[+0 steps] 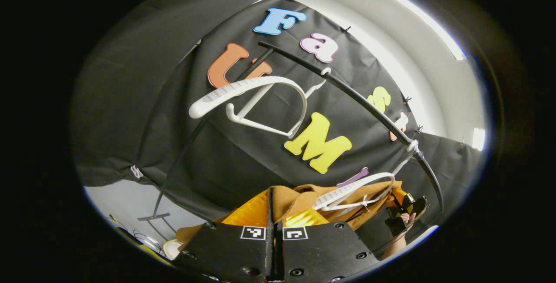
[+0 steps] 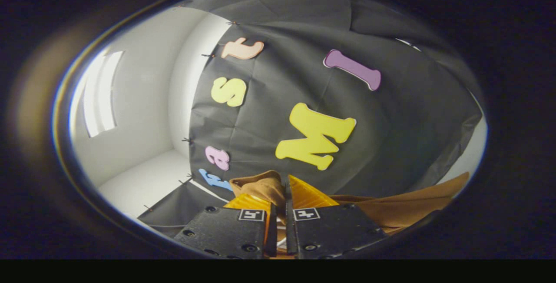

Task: Grasp the clothes on the hanger with both hands and then place them into the laundry hamper below.

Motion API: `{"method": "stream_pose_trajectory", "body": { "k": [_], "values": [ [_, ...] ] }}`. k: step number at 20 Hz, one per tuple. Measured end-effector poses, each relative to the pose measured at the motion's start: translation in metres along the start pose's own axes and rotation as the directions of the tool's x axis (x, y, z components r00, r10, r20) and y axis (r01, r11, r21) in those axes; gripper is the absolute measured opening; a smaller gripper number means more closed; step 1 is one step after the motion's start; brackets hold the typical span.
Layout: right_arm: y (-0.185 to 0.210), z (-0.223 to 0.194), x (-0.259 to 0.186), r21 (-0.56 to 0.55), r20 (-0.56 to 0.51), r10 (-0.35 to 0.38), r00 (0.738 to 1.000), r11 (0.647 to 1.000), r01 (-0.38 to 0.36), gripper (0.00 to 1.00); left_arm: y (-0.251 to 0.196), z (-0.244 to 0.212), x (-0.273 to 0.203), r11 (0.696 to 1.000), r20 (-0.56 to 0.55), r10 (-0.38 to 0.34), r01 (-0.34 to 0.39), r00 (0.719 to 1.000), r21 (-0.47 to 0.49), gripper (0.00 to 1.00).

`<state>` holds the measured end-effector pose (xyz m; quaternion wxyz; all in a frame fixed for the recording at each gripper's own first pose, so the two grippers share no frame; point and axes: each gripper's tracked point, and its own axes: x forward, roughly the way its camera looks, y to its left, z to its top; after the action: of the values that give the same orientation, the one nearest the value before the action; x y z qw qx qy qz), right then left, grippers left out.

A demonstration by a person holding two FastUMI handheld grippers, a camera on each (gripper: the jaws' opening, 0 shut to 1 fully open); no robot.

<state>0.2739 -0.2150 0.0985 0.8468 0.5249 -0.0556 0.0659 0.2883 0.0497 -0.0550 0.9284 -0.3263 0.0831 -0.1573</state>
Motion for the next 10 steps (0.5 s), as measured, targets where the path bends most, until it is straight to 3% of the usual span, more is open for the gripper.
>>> {"method": "stream_pose_trajectory", "body": {
  "k": [10],
  "values": [
    [-0.061,-0.022,-0.021,0.038,-0.032,-0.119,0.992,0.992,0.12,0.1,0.009,-0.029,0.002,1.0,-0.052,-0.006,0.005,0.999,-0.022,0.0]
  ]
}}
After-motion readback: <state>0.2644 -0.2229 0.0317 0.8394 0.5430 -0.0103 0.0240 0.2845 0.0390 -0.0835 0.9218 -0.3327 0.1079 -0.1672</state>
